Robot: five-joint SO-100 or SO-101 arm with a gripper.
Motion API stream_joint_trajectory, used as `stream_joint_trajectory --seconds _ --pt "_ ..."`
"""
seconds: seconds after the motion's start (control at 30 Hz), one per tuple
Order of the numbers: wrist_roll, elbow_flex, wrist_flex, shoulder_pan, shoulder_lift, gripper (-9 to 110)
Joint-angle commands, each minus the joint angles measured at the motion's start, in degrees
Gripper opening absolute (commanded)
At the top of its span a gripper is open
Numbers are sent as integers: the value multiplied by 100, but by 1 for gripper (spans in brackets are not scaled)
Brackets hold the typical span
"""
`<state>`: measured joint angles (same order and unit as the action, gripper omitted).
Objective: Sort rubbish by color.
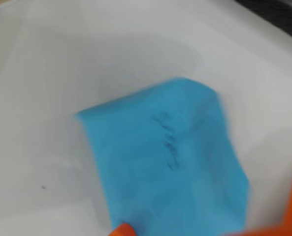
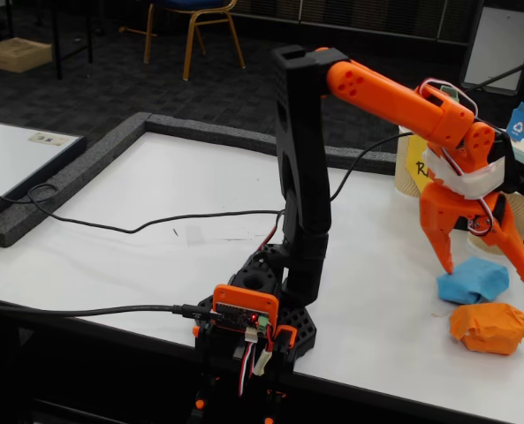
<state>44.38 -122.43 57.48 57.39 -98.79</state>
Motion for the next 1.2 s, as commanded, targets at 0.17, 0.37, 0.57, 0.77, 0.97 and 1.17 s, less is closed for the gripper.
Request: stream_joint_trajectory --seconds 0.17,0.37,0.57,0.77,0.97,1.17 --pt "105 677 -308 -255 580 32" --pt "105 888 -308 -255 791 31" --pt "26 976 -536 -255 800 15" --pt "18 1063 -545 -246 800 5" --pt "18 1072 -519 -176 721 0" --pt "18 1072 -501 -53 413 0"
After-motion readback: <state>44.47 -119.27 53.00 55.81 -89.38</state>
